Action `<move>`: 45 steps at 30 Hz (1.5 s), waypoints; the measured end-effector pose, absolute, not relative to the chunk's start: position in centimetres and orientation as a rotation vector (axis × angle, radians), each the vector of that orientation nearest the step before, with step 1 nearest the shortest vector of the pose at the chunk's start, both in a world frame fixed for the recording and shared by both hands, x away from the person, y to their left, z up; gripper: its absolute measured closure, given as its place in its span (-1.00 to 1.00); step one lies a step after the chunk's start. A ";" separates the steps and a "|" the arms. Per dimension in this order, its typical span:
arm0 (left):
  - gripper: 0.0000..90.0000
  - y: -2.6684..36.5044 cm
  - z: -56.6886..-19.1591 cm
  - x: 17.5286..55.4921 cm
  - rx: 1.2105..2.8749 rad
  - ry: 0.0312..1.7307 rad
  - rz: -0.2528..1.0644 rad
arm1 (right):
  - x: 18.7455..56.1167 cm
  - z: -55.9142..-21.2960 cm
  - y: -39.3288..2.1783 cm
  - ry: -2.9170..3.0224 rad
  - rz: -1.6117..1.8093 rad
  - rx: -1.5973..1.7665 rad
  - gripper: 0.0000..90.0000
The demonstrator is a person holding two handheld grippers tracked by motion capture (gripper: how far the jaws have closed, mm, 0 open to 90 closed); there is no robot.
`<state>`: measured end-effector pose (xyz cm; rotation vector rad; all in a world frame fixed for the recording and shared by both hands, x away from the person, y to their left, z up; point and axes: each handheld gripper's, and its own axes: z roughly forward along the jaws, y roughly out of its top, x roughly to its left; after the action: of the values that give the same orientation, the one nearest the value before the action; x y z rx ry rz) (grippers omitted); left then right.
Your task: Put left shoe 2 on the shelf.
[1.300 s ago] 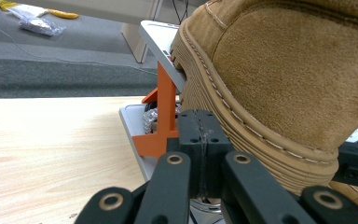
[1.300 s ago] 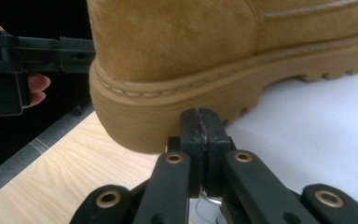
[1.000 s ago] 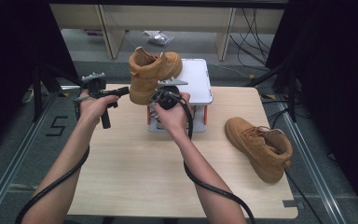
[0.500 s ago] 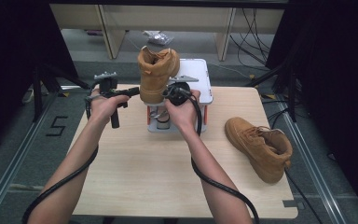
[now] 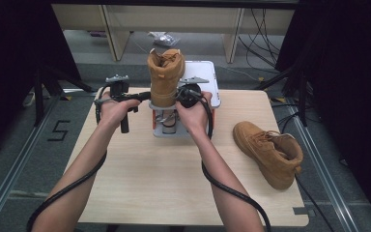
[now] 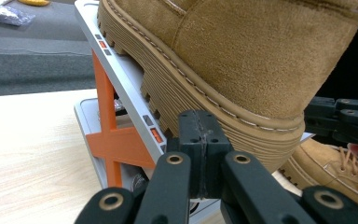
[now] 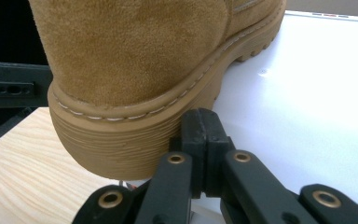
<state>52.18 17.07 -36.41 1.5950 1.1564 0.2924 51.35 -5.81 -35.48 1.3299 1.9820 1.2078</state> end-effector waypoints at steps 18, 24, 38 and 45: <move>0.99 16.8 -36.7 52.1 1.568 1.167 0.275 | 51.5 -35.5 -6.0 1.993 1.170 1.312 1.00; 0.85 17.7 -36.3 50.9 1.529 1.139 0.347 | 51.2 -35.3 -6.6 1.977 1.163 1.298 0.74; 0.55 22.3 -38.8 45.4 1.444 1.145 0.388 | 49.1 -33.7 -10.8 1.971 1.195 1.296 0.39; 0.46 23.6 -41.4 42.9 1.421 1.188 0.423 | 47.3 -33.6 -14.4 1.946 1.171 1.335 0.26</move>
<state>42.86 23.59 -41.42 1.4205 1.1878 0.4229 47.31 -14.39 -33.56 1.3346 1.9463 1.1706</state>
